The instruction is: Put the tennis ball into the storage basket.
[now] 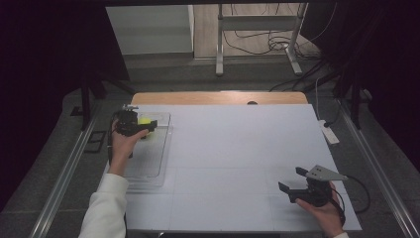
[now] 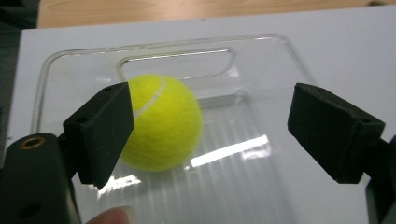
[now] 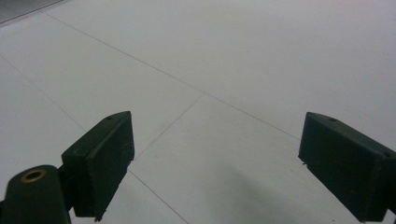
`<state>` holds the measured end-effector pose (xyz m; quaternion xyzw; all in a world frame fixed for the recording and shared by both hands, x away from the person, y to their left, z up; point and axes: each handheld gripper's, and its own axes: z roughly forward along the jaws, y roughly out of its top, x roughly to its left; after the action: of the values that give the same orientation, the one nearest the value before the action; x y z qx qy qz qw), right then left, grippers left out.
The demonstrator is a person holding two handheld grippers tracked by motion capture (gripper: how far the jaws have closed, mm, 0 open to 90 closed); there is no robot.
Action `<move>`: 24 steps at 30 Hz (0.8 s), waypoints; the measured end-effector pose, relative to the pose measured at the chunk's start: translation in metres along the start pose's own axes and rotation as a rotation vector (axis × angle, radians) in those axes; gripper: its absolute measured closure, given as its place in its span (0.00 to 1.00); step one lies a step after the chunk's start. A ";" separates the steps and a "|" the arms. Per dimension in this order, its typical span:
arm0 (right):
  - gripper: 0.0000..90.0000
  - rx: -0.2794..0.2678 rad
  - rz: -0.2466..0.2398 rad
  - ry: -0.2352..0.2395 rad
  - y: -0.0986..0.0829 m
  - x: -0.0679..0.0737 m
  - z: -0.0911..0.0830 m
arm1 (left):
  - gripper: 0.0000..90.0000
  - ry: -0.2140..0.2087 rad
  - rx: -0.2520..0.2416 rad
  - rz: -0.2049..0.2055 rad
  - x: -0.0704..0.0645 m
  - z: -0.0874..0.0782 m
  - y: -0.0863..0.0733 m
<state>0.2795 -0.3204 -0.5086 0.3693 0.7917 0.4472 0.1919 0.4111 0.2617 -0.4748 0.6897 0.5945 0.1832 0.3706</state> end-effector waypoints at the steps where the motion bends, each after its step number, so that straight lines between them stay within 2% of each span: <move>1: 0.12 0.000 0.000 0.000 0.000 0.000 0.000 | 0.18 -0.013 -0.010 0.001 -0.001 -0.002 -0.001; 7: 0.12 -0.001 -0.001 -0.001 0.000 0.000 0.000 | 0.18 -0.090 -0.053 0.027 -0.010 -0.016 -0.007; 17: 0.12 -0.003 -0.003 -0.005 0.001 0.001 -0.001 | 0.17 -0.156 -0.084 0.096 -0.032 -0.034 -0.018; 18: 0.12 -0.003 -0.002 -0.006 0.001 0.000 -0.001 | 0.17 -0.172 -0.090 0.105 -0.036 -0.036 -0.020; 24: 0.12 -0.005 -0.003 -0.006 0.001 0.000 -0.002 | 0.17 -0.215 -0.099 0.145 -0.046 -0.042 -0.027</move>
<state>0.2786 -0.3207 -0.5071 0.3688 0.7907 0.4478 0.1957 0.3531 0.2306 -0.4579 0.7274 0.4902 0.1636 0.4515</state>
